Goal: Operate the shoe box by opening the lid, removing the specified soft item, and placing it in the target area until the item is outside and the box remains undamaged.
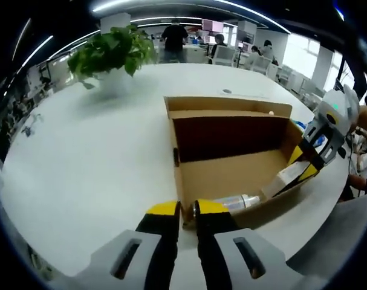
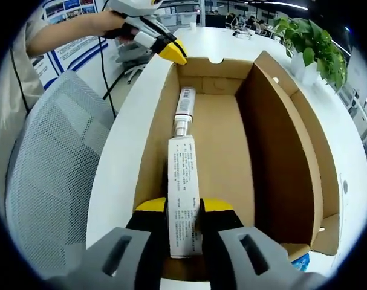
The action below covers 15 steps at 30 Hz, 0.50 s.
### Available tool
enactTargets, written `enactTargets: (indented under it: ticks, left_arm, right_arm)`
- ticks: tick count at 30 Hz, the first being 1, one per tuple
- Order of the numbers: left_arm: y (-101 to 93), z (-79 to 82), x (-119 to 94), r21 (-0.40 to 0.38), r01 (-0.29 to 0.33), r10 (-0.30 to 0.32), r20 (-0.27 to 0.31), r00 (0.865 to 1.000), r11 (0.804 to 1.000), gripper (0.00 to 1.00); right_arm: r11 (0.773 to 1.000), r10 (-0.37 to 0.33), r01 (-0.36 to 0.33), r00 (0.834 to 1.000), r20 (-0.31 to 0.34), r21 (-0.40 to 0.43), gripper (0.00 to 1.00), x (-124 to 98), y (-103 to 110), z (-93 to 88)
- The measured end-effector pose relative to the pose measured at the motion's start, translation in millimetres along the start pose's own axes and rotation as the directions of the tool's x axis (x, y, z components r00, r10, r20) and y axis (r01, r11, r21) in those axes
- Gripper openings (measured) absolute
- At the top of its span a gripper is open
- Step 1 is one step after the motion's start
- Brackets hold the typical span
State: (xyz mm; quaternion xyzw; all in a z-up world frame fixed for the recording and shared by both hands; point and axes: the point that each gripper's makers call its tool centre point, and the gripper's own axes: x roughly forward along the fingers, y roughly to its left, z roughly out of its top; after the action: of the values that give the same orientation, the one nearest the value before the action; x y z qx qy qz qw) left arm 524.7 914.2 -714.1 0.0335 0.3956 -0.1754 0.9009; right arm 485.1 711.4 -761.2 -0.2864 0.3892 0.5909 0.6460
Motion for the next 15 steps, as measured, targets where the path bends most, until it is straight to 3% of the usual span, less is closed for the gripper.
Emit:
enactTargets:
  ticks: [15]
  left_arm:
    - [5.3, -3.4, 1.3, -0.042, 0.007, -0.007, -0.010, 1.000, 0.999, 0.02]
  right_arm:
    - [0.998, -0.057, 0.056, 0.997, 0.056, 0.015, 0.16, -26.4, -4.4, 18.4]
